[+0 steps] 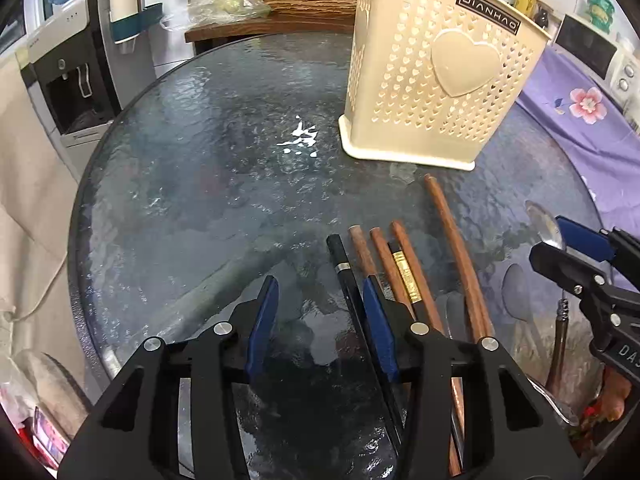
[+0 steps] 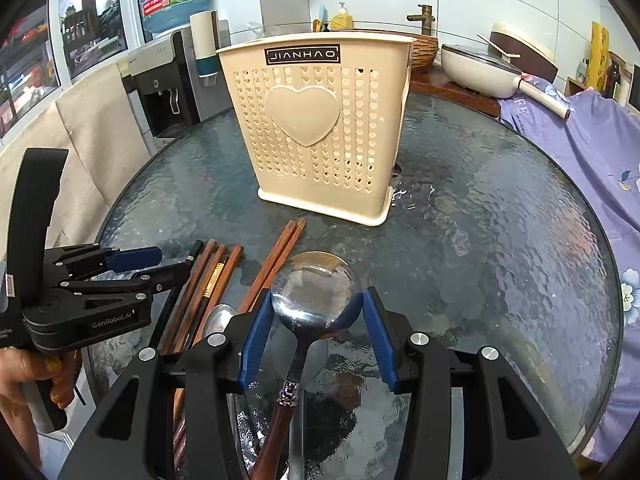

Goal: Organize utensils

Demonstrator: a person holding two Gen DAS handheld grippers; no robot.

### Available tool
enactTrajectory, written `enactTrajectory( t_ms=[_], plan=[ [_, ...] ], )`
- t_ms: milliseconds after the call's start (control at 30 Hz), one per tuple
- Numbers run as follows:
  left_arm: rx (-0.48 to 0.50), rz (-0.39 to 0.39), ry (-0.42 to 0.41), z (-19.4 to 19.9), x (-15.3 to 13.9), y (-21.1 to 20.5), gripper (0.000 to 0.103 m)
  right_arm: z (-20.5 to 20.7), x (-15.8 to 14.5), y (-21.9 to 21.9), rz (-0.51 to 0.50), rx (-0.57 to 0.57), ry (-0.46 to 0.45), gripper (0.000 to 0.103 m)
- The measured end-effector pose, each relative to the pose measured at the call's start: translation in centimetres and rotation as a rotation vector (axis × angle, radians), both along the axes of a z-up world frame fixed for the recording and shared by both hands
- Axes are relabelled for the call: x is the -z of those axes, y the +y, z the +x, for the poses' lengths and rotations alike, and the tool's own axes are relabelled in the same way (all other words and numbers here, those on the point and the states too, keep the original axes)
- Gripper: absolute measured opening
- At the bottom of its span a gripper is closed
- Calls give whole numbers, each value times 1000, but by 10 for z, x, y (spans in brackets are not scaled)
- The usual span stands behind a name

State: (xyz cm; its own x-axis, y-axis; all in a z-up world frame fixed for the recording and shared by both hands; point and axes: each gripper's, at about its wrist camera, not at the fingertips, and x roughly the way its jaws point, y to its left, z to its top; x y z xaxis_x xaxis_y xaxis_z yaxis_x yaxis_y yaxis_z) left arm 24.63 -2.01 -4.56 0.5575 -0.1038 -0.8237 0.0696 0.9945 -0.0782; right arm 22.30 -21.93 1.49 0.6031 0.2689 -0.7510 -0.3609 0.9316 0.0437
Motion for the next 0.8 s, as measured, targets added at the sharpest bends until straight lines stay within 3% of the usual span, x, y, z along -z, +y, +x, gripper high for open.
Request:
enactTrajectory(
  t_ms=[200,467,533,800],
  plan=[
    [2,75,28,8,0,-18,45,2,1,0,3,-8,5,45],
    [-5,83,49,13,-3,-26,22,3,2,3,-8,-31,9,45],
    [-3,82,47,14,-3,-31,11,4,3,3,-6,-32,10,45],
    [5,95,62,12,-3,-39,8,2,3,-4,4,-24,3,45]
  ],
)
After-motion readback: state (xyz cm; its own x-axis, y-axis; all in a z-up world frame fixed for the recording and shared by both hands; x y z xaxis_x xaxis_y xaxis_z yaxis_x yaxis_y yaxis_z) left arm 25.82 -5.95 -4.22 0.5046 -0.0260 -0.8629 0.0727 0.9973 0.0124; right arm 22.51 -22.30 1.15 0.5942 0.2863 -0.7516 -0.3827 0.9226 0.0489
